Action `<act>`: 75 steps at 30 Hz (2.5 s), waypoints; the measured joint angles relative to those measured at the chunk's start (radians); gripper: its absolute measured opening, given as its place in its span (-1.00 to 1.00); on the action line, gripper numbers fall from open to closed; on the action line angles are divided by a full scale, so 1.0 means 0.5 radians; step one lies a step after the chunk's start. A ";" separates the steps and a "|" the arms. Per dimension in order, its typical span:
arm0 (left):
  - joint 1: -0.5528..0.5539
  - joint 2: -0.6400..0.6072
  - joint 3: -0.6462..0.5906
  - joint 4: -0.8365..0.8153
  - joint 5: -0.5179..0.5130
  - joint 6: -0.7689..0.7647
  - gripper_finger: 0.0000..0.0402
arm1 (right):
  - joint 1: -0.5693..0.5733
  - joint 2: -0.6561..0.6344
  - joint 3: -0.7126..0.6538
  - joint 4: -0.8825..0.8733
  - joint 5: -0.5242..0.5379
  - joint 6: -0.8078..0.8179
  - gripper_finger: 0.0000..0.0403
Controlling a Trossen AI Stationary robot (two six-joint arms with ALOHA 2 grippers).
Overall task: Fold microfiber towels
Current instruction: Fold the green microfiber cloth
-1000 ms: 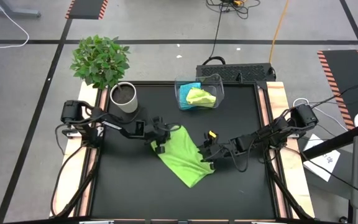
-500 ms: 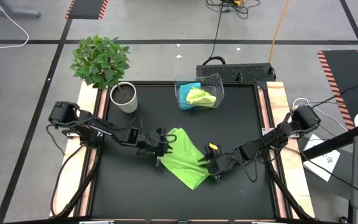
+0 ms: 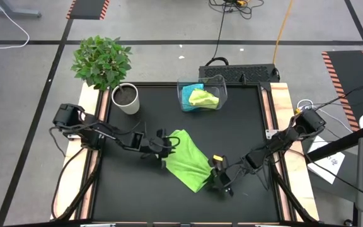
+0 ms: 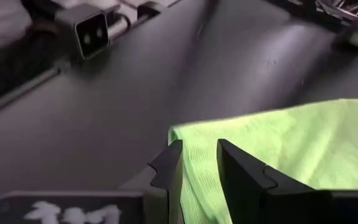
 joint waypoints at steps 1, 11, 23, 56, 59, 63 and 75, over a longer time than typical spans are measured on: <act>0.025 0.031 -0.001 0.012 0.012 -0.022 -0.60 | 0.001 0.024 0.009 0.040 0.002 0.020 -0.56; 0.109 0.326 0.003 0.193 0.169 -0.134 -0.60 | 0.000 0.385 0.227 0.041 0.019 0.135 -0.56; 0.147 0.424 0.006 0.324 0.200 -0.254 -0.60 | 0.025 0.543 0.289 0.025 0.115 0.255 -0.56; 0.206 0.430 0.000 0.380 0.261 -0.276 -0.60 | 0.106 0.580 0.393 -0.223 0.385 0.237 -0.56; 0.207 0.430 0.000 0.380 0.261 -0.293 -0.60 | 0.095 0.618 0.393 -0.153 0.387 0.239 -0.64; 0.217 0.430 0.001 0.358 0.262 -0.308 -0.60 | 0.108 0.642 0.394 -0.052 0.387 0.168 -0.92; 0.269 0.428 0.003 0.316 0.288 -0.320 -0.60 | 0.259 0.638 0.637 -0.409 0.377 0.292 -1.00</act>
